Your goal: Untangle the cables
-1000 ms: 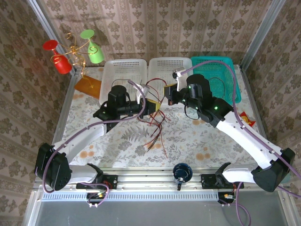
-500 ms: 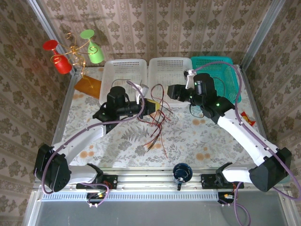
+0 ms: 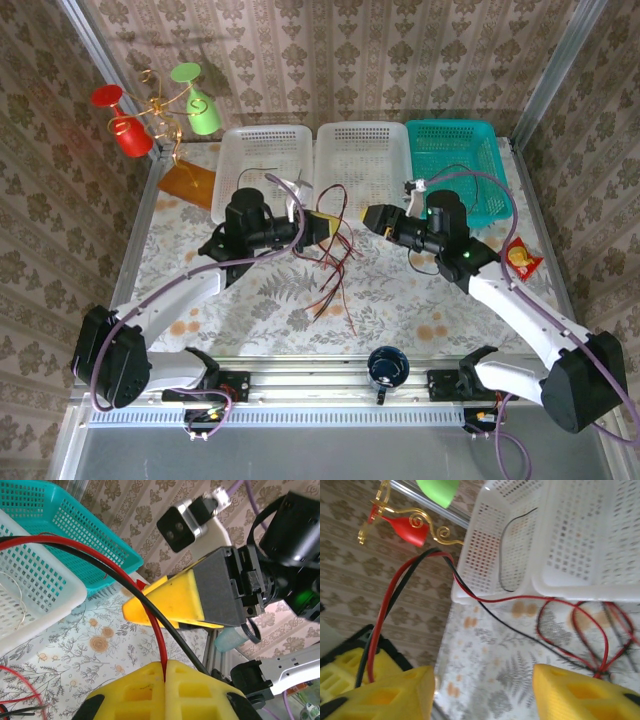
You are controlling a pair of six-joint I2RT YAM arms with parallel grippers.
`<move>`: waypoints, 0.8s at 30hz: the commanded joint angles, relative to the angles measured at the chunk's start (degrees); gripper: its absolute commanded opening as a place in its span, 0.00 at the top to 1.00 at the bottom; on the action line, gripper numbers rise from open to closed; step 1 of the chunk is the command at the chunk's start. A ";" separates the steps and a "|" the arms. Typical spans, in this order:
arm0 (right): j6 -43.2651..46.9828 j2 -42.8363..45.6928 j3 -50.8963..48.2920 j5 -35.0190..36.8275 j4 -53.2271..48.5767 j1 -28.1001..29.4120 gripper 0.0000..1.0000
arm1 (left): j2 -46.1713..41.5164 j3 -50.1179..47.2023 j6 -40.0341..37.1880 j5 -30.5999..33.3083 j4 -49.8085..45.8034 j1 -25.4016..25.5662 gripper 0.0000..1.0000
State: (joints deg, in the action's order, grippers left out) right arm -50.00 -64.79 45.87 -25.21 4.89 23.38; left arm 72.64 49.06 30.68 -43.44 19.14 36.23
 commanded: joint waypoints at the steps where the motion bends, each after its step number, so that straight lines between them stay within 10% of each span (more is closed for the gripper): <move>1: -5.22 0.68 -2.58 -7.83 11.93 -0.24 0.49 | 0.38 -0.73 3.58 0.63 5.65 -0.74 1.00; 24: 2.36 -8.04 -4.40 -12.61 27.74 8.00 0.44 | 4.18 -0.10 10.48 1.13 16.00 -0.83 1.00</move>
State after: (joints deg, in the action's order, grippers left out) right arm -48.16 -71.00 38.00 -36.91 28.40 30.28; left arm 77.87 48.18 40.56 -42.00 32.88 35.18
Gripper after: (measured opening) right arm 0.568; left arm 0.053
